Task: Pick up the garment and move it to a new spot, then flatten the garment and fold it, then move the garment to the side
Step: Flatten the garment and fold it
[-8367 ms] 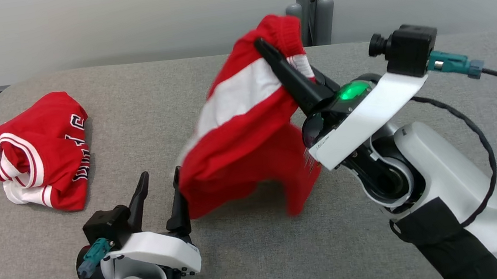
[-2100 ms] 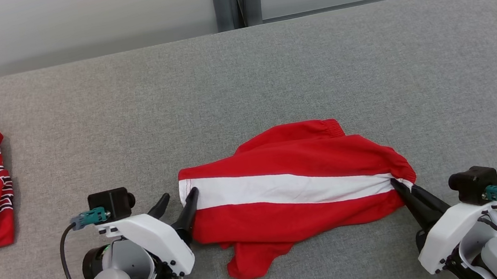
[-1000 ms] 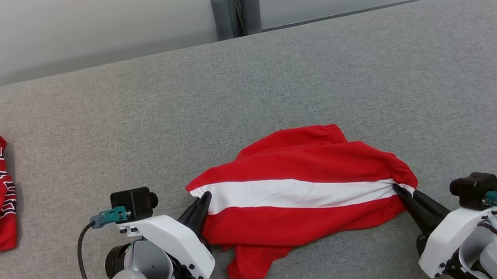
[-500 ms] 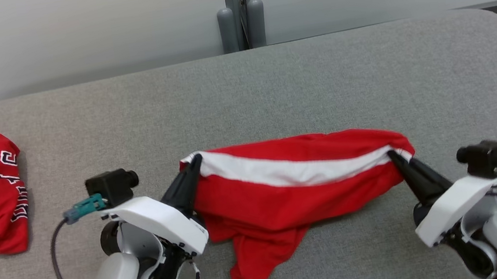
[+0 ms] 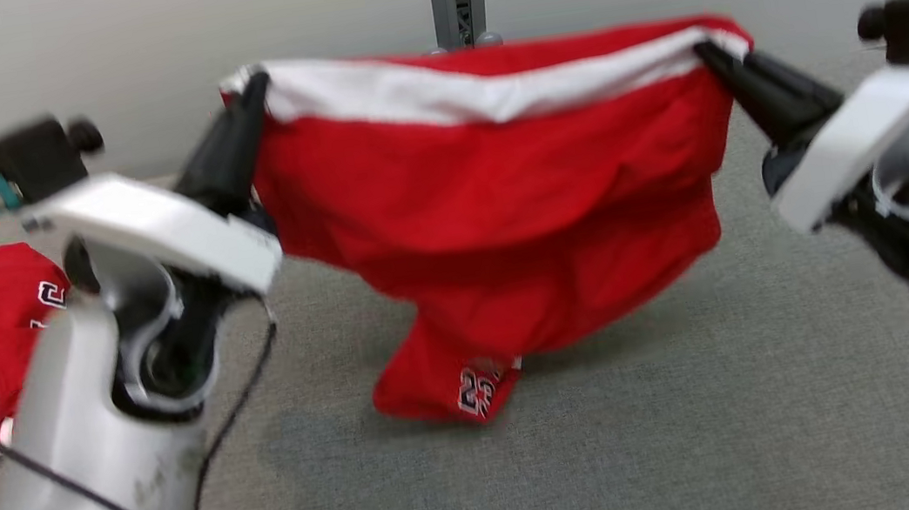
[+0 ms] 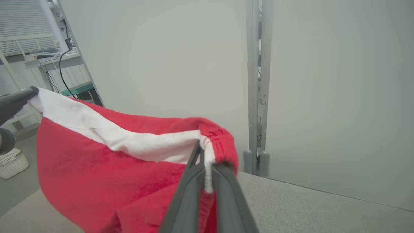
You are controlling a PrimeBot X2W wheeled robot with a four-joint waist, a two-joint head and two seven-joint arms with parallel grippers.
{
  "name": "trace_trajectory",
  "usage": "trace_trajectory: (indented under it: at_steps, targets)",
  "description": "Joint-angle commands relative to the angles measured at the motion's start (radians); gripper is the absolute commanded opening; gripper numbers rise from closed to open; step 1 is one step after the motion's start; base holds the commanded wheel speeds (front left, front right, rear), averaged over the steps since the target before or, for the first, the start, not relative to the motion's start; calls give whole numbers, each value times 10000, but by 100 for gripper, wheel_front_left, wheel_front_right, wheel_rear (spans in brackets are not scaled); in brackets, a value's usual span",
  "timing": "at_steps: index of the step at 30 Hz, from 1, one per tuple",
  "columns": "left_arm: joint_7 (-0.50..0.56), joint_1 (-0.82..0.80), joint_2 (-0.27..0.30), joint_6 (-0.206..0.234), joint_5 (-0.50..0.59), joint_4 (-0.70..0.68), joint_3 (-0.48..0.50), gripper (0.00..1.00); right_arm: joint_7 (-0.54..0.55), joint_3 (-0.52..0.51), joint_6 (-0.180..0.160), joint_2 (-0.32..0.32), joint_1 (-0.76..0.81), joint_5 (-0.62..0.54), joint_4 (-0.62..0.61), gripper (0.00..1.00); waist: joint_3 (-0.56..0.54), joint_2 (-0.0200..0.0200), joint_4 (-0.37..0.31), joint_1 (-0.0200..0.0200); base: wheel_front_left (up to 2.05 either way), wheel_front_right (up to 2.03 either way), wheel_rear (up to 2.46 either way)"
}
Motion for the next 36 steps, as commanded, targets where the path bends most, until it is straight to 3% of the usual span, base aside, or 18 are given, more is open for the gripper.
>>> trace_trajectory:
  at_steps: [1,5,9,15,19,26,32,36]
  targets:
    - [211,-818,58,168,-83,292,121,0,293,86,17,-28,-742,-161,324,0,181,0,80,0,0,0,0]
    - [293,-2215,125,341,280,1058,119,0,527,284,17,161,-2037,-454,1116,0,499,0,171,0,0,0,0]
    - [-154,-4047,-87,423,685,2243,122,0,56,329,16,524,-3701,-860,2447,0,1085,0,307,0,0,0,0]
    - [-1495,-6078,-344,114,1109,3730,265,0,-1901,70,10,907,-5661,-1828,4522,0,1946,0,638,0,0,0,0]
    - [-2331,-6603,-434,-299,1173,4396,277,0,-3203,34,8,1196,-6372,-2463,5809,0,2471,0,793,0,0,0,0]
    - [-3057,-4972,-630,-932,774,4464,-255,0,-3820,1157,10,1617,-5116,-2159,6581,0,2656,0,986,0,0,0,0]
    - [-3383,-2490,-276,-1007,456,3152,-884,0,-3950,2310,10,1294,-3354,-1238,5580,0,2392,0,872,0,0,0,0]
    - [-3451,-567,150,-1016,292,1752,-1155,0,-3947,2664,10,855,-2069,-887,4285,0,2088,0,762,0,0,0,0]
